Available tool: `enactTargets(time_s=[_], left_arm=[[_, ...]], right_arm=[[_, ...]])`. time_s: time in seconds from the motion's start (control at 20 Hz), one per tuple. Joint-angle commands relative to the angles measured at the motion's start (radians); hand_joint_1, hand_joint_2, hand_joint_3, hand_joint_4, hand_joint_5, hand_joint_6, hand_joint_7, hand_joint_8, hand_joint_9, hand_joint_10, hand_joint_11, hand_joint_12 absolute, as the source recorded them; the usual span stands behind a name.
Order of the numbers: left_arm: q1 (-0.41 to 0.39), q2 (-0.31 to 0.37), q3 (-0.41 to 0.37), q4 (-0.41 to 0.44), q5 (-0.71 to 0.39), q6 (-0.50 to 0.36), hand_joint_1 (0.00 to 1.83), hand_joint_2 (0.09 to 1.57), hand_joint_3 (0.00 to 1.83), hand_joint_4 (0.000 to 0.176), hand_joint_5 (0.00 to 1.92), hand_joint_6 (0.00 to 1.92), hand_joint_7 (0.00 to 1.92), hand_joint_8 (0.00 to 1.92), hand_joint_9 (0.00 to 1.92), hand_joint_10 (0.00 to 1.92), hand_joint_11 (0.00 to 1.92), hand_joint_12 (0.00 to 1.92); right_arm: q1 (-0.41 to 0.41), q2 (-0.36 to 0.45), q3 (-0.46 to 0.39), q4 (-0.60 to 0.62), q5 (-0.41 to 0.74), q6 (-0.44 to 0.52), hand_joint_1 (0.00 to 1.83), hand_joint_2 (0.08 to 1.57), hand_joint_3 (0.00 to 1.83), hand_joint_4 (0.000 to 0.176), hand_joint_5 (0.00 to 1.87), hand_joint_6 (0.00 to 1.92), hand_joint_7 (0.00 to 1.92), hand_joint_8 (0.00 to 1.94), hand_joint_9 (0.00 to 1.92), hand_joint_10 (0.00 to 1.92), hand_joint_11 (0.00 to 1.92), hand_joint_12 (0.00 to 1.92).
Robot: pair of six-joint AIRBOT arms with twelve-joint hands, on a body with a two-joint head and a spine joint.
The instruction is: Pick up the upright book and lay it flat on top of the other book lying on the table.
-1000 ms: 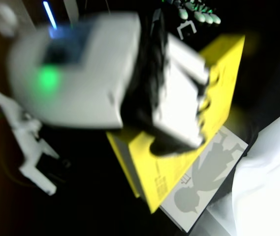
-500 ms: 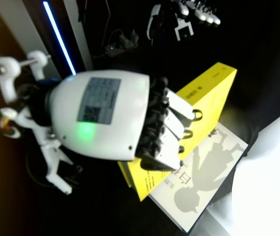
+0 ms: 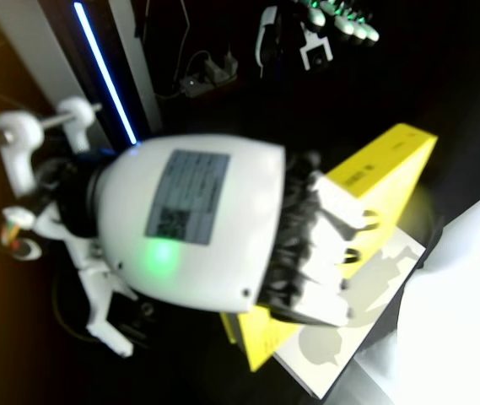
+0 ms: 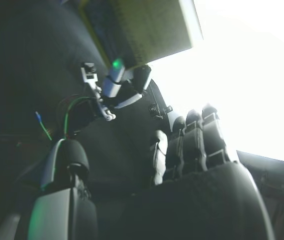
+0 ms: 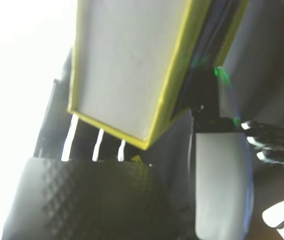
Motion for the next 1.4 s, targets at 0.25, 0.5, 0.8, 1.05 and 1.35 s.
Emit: enactTargets(time_s=[0.25,0.5,0.8,1.05,1.35], left_arm=[[-0.003,-0.002,0.003,0.009,-0.128,-0.017,0.44,1.12,0.0,0.136,0.0,0.0,0.0,0.0,0.0,0.0,0.0,0.0],[0.001,-0.001,0.0,0.003,-0.135,-0.02,0.45,1.12,0.0,0.161,0.0,0.0,0.0,0.0,0.0,0.0,0.0,0.0],[0.012,0.001,-0.005,-0.008,-0.148,-0.02,0.46,1.13,0.0,0.176,0.0,0.0,0.0,0.0,0.0,0.0,0.0,0.0],[0.017,0.004,-0.008,-0.016,-0.16,-0.021,0.46,1.15,0.01,0.176,0.0,0.0,0.0,0.0,0.0,0.0,0.0,0.0],[0.022,0.005,-0.009,-0.024,-0.168,-0.021,0.44,1.17,0.01,0.173,0.0,0.0,0.0,0.0,0.0,0.0,0.0,0.0]], right_arm=[[0.022,-0.012,0.025,0.04,0.072,0.007,1.38,1.15,0.0,0.0,0.7,1.08,1.0,0.99,0.96,1.38,0.83,1.72],[-0.075,-0.02,0.018,0.055,0.073,0.027,1.35,1.16,0.0,0.0,0.68,1.14,1.03,0.99,0.91,1.37,0.8,1.6],[-0.16,-0.025,-0.014,0.055,0.093,0.061,1.25,1.16,0.0,0.0,0.75,1.15,1.05,1.07,1.1,1.23,0.89,1.68],[-0.21,-0.026,-0.031,0.038,0.093,0.091,0.84,1.35,0.0,0.0,0.43,0.9,0.67,0.5,0.63,1.1,0.37,1.71],[-0.215,-0.026,-0.039,0.01,0.093,0.119,0.24,1.33,0.0,0.0,0.08,0.0,0.08,0.0,0.23,0.18,0.0,1.14]])
